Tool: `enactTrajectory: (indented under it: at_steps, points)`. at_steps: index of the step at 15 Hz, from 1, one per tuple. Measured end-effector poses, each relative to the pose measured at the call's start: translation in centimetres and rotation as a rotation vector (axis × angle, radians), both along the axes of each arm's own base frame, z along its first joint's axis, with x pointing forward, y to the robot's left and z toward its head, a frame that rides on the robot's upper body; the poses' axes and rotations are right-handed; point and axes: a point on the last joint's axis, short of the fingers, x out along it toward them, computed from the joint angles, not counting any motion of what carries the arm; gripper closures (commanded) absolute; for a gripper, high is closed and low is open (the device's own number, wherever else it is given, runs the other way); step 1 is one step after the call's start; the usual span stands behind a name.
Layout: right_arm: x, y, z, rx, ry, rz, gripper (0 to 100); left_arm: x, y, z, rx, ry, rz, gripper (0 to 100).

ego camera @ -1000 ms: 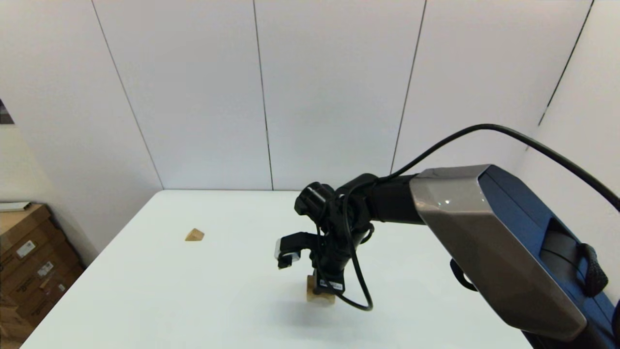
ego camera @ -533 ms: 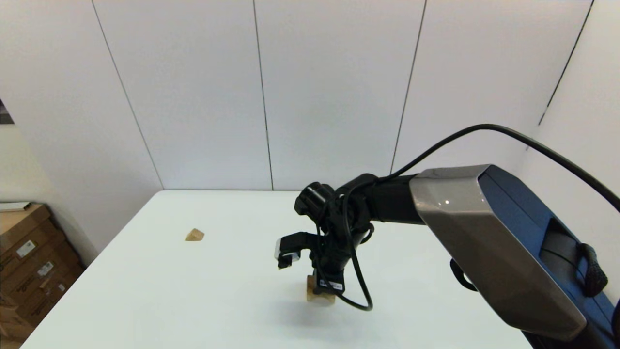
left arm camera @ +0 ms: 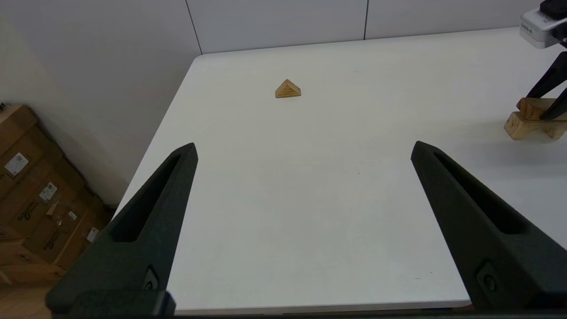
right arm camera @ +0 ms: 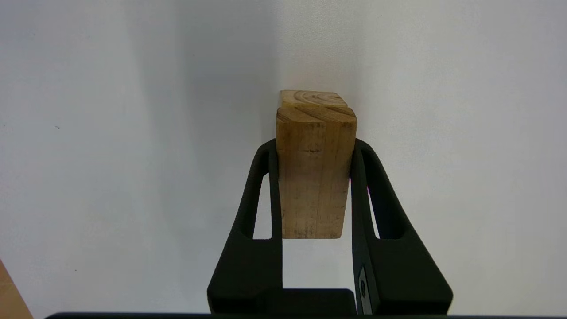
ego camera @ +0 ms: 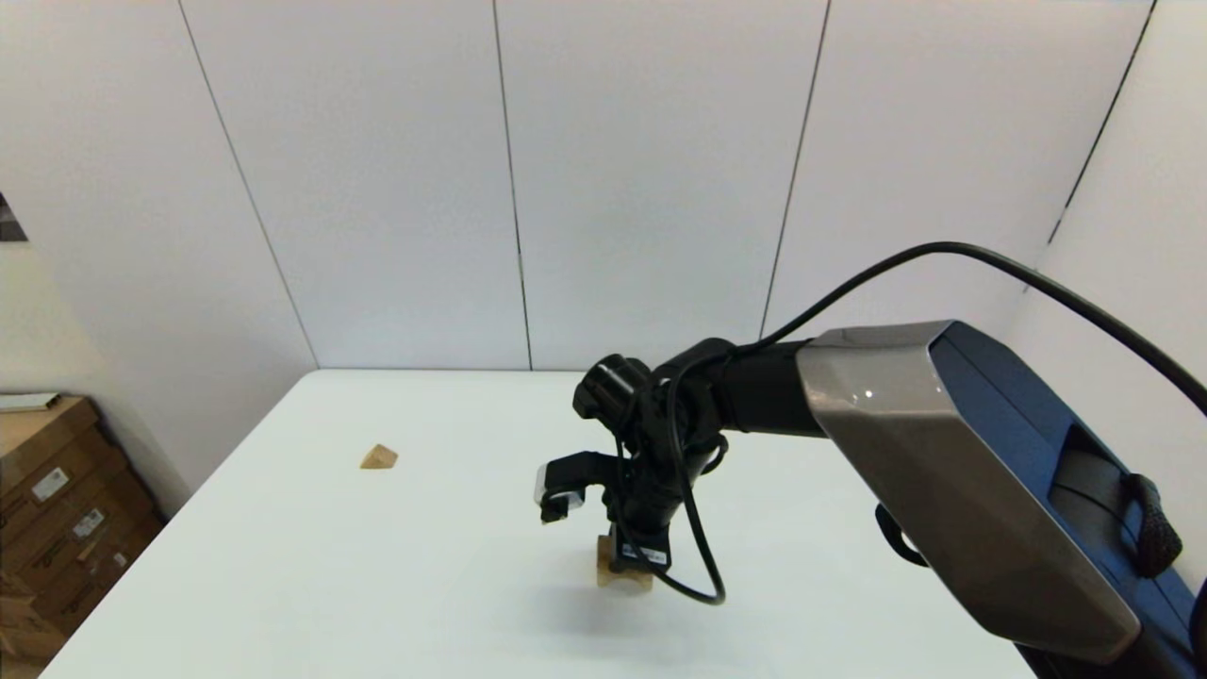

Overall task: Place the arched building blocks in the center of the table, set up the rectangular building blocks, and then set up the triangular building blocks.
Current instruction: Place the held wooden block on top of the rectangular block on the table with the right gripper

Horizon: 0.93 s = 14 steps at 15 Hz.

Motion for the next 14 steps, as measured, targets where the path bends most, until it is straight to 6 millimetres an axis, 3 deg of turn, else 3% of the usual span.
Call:
enactTrajectory:
  at_steps: [7, 8, 14]
  points:
    - [0.03, 0.02, -0.18, -0.003, 0.002, 0.001, 100, 0.0, 0.0, 0.0, 0.0, 0.0, 0.0, 0]
    - [0.06, -0.01, -0.2, -0.004, 0.001, 0.002, 0, 0.0, 0.0, 0.0, 0.0, 0.0, 0.0, 0]
    - [0.2, -0.01, -0.31, 0.0, -0.001, -0.001, 0, 0.0, 0.0, 0.0, 0.0, 0.0, 0.0, 0]
